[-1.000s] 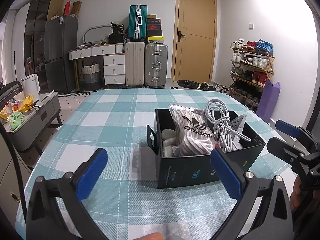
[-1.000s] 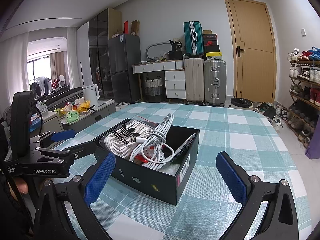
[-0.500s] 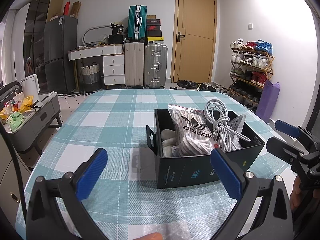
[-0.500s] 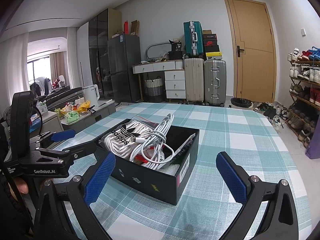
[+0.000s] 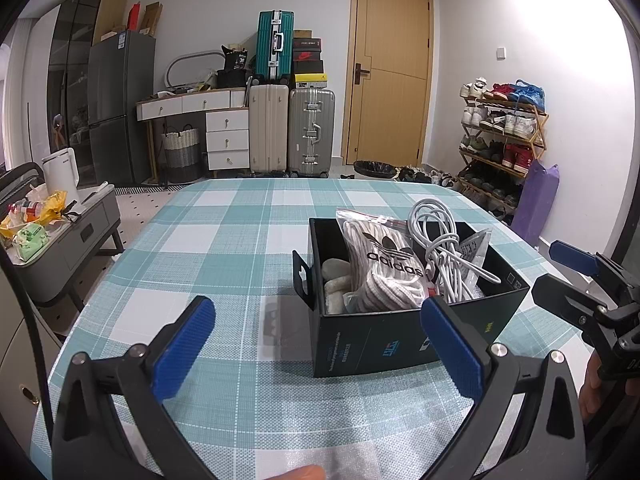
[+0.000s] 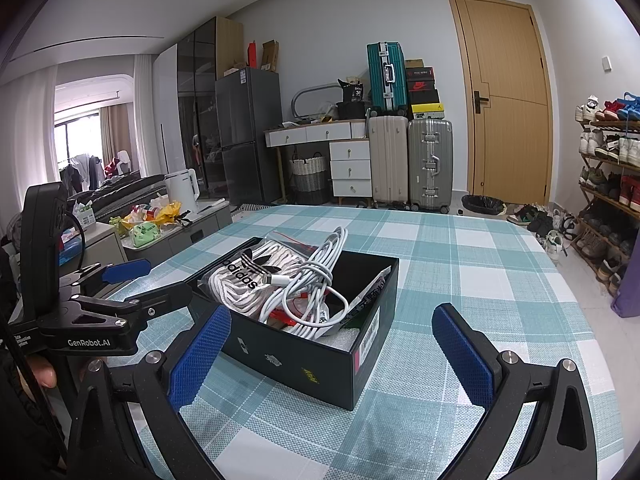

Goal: Organize soft objects

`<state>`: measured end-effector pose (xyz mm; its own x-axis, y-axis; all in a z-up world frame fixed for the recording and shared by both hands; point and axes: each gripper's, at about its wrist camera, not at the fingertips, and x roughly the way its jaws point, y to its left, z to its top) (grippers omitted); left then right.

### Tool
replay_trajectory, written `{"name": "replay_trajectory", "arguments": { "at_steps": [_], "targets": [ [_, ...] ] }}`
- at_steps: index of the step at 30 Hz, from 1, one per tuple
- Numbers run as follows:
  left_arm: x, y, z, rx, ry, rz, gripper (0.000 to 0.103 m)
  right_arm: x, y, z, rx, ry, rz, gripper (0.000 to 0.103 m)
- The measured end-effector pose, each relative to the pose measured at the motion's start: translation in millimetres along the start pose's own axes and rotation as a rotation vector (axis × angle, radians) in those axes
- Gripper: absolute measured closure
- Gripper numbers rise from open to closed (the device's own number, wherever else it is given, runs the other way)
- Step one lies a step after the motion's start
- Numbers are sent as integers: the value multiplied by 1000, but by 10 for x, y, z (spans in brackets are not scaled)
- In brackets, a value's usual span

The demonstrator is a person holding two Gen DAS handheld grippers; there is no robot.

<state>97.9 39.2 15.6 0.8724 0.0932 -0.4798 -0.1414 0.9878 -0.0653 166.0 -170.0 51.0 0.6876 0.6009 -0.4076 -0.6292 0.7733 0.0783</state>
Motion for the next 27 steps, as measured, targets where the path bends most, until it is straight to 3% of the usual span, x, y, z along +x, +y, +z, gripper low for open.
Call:
{"name": "replay_trajectory", "arguments": {
  "at_steps": [27],
  "targets": [
    [-9,-20,19,-4,-4,5,0,3,-6,1,0,-1,-1,1]
  ]
}}
